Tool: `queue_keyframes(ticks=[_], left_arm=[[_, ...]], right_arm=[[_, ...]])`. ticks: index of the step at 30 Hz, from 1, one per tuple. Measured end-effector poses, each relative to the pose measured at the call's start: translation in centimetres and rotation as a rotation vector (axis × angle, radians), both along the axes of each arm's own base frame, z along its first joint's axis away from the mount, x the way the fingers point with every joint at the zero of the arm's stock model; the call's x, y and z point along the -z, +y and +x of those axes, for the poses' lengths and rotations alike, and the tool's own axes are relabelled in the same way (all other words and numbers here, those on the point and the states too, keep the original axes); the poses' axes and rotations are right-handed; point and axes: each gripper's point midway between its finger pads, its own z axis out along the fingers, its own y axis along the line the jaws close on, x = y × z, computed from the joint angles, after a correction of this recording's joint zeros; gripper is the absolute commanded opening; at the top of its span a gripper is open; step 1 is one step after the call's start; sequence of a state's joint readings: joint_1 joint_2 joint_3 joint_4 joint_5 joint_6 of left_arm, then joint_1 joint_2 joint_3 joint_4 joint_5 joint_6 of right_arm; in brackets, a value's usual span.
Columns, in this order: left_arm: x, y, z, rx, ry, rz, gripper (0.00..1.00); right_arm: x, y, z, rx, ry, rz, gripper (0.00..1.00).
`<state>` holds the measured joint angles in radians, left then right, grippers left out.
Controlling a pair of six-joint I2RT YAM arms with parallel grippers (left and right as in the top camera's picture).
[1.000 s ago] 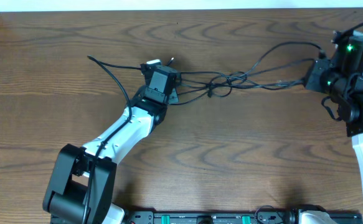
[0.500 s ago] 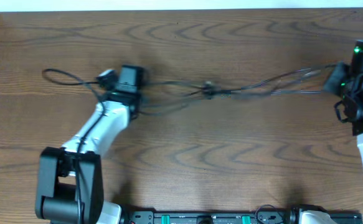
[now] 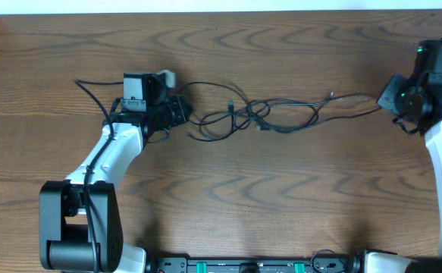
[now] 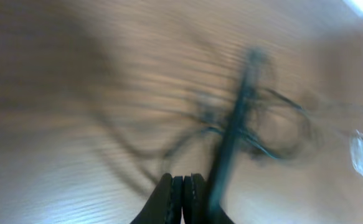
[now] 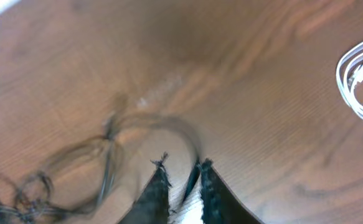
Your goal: Untangle cables
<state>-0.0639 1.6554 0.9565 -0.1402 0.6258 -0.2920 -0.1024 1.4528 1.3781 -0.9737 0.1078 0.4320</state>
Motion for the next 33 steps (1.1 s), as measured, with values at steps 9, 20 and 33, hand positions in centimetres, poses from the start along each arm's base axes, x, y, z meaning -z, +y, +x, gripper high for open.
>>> queue_keyframes(ticks=[9,20,33], left_arm=[[-8.9,-6.5,-2.6,0.512,-0.365,-0.388,0.08],[-11.6,-7.2,-4.0,0.606,-0.382,-0.522,0.08],[-11.9,-7.5,-3.9,0.575,-0.323,-0.555,0.08]], right_arm=[[4.4,4.3,1.2,-0.146,0.109,0.234,0.71],[10.4,14.4,2.2,-0.366,0.256,0.402,0.79],[18.7,16.0,1.6,-0.159,0.405,0.117,0.6]])
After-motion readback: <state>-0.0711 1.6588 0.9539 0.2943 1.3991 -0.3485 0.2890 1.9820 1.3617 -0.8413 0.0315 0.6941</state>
